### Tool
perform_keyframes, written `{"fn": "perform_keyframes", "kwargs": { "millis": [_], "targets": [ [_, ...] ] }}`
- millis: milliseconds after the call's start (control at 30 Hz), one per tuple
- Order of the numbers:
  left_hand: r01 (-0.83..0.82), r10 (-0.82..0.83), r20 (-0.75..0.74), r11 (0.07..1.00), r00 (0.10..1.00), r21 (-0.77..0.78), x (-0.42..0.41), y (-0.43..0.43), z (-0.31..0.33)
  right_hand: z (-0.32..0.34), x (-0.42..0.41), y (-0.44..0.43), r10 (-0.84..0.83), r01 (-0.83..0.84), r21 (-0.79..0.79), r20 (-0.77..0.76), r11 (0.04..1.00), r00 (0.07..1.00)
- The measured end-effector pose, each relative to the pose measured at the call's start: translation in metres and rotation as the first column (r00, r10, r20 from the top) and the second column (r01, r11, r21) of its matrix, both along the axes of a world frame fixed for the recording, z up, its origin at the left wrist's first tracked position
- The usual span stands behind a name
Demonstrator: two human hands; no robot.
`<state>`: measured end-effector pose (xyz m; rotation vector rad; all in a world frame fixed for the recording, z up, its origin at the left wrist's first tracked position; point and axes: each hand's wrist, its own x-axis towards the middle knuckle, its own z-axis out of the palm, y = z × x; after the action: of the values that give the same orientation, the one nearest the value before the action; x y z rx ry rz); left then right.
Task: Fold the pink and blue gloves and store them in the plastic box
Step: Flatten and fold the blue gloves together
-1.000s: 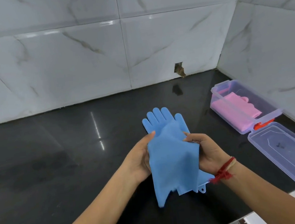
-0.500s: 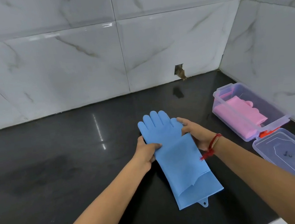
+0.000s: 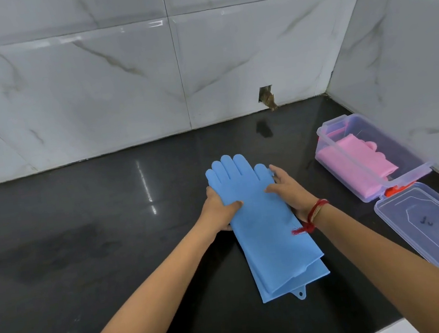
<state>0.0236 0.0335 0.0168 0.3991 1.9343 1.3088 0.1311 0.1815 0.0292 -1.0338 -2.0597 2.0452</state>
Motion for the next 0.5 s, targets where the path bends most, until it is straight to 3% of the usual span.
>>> {"fn": "perform_keyframes", "kwargs": {
  "millis": [100, 200, 300, 433, 500],
  "targets": [
    [0.040, -0.045, -0.098, 0.998, 0.994, -0.047, -0.001, 0.001, -0.002, 0.001, 0.010, -0.007, -0.076, 0.068, 0.200, 0.036, 0.977, 0.996],
    [0.051, -0.060, -0.160, 0.997, 0.985, -0.059, -0.001, 0.002, -0.008, 0.002, 0.030, -0.011, -0.009, -0.051, 0.341, 0.172, 0.939, 0.985],
    [0.078, -0.101, -0.212, 0.990, 0.972, -0.117, -0.002, 0.003, -0.013, 0.003, 0.047, -0.012, 0.106, -0.179, 0.266, 0.267, 0.947, 0.958],
    [0.079, -0.133, -0.286, 0.978, 0.949, -0.191, -0.005, 0.005, -0.014, 0.010, 0.061, -0.018, 0.095, -0.106, 0.062, 0.165, 0.992, 0.982],
    [0.072, -0.162, -0.346, 0.964, 0.924, -0.258, -0.006, 0.006, -0.016, 0.007, 0.066, -0.024, 0.125, -0.160, 0.156, 0.211, 0.975, 0.969]
  ]
}}
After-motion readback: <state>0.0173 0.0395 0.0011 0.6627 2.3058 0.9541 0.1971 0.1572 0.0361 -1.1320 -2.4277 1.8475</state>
